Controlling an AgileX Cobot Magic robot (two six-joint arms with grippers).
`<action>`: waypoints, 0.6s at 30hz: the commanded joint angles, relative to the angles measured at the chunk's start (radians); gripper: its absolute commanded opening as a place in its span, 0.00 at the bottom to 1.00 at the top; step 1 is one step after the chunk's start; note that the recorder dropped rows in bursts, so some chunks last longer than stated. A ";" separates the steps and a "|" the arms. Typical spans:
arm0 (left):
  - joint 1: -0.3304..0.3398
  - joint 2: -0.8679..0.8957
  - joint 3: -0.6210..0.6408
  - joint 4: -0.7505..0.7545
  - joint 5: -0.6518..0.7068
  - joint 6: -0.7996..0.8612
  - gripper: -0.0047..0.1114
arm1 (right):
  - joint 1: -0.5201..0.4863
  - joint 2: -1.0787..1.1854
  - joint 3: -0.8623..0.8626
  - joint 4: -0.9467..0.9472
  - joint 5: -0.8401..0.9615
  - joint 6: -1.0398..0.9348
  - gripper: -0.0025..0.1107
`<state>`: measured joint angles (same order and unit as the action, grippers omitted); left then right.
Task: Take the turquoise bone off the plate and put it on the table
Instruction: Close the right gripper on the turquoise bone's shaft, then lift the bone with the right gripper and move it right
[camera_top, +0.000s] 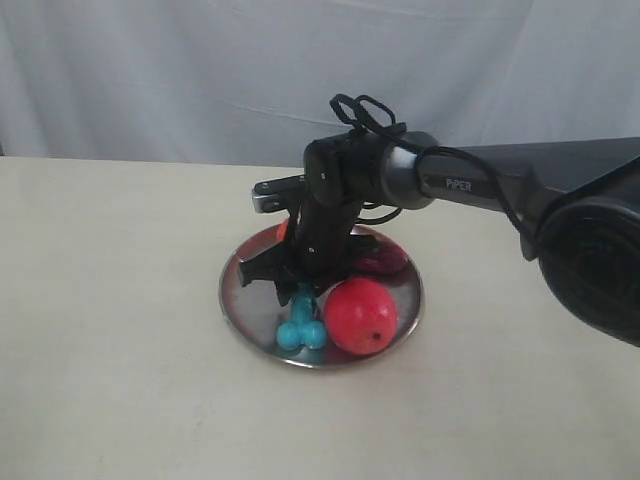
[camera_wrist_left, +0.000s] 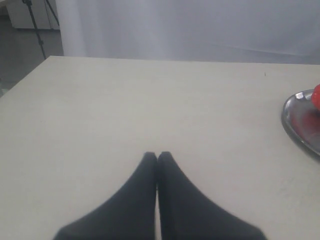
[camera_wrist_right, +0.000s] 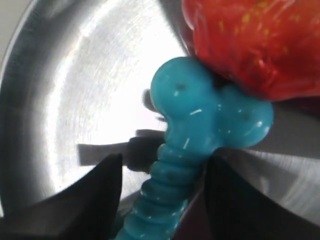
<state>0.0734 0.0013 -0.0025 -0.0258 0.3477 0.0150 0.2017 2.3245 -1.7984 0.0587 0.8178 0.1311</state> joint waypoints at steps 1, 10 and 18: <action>0.004 -0.001 0.003 -0.006 -0.005 -0.004 0.04 | 0.000 0.001 -0.011 -0.003 -0.017 0.001 0.23; 0.004 -0.001 0.003 -0.006 -0.005 -0.004 0.04 | 0.000 -0.022 -0.015 -0.003 0.010 -0.024 0.02; 0.004 -0.001 0.003 -0.006 -0.005 -0.004 0.04 | 0.000 -0.253 -0.015 -0.012 0.095 -0.024 0.02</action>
<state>0.0734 0.0013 -0.0025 -0.0258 0.3477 0.0150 0.2017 2.1413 -1.8065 0.0620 0.8878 0.1164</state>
